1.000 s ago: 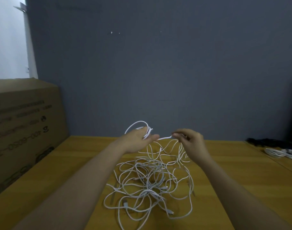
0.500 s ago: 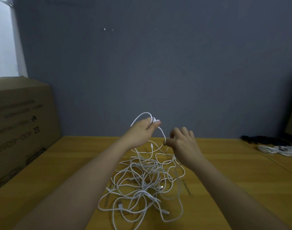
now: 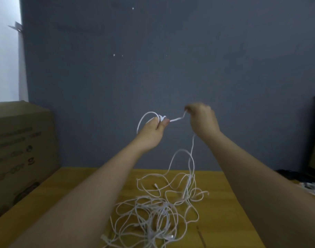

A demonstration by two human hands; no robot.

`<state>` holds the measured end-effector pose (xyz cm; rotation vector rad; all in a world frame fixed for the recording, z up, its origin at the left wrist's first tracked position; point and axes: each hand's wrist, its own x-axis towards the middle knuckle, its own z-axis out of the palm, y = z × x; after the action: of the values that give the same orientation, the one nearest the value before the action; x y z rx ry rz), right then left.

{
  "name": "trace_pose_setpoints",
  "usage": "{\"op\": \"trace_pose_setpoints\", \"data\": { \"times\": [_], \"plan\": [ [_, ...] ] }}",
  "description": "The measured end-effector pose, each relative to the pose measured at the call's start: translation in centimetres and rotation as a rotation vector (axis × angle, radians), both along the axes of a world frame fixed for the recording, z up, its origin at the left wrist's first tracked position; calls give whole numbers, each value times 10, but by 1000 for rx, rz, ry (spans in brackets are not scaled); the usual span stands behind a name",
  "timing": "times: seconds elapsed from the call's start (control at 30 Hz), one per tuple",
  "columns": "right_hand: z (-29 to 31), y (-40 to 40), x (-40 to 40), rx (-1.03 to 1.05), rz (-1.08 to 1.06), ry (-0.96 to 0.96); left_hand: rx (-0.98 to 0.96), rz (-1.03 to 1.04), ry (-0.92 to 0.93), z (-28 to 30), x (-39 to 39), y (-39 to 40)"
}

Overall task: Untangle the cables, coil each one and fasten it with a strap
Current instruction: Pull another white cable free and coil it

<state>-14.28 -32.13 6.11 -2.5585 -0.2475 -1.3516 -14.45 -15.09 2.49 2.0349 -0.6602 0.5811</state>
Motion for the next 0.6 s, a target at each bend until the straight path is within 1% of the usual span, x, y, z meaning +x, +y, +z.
{"op": "trace_pose_setpoints", "data": {
  "times": [0.07,0.1,0.13,0.17,0.2,0.27,0.3,0.33,0.4,0.47,0.53,0.6],
  "plan": [
    [35,8,2,-10,197,-193,-76,-4,-70,19,5,0],
    [40,11,4,-10,273,-236,-105,-9,-76,22,7,1],
    [36,13,8,4,313,-218,-116,-10,-69,21,9,3],
    [24,12,13,38,325,-117,-106,-5,-53,17,11,6],
    [5,10,17,73,298,79,-74,6,-27,9,13,8],
    [-44,8,18,152,264,544,43,41,25,-11,15,13],
    [-68,9,16,248,319,699,102,55,46,-21,15,16],
    [-89,12,13,355,400,779,144,66,74,-31,15,19],
    [-117,18,4,449,481,800,171,89,147,-48,16,27],
    [-131,21,-1,506,486,733,149,95,194,-59,18,35],
    [-135,22,-7,593,470,659,113,74,194,-67,17,40],
    [-133,19,-14,556,436,605,123,69,181,-71,14,44]
  ]
}}
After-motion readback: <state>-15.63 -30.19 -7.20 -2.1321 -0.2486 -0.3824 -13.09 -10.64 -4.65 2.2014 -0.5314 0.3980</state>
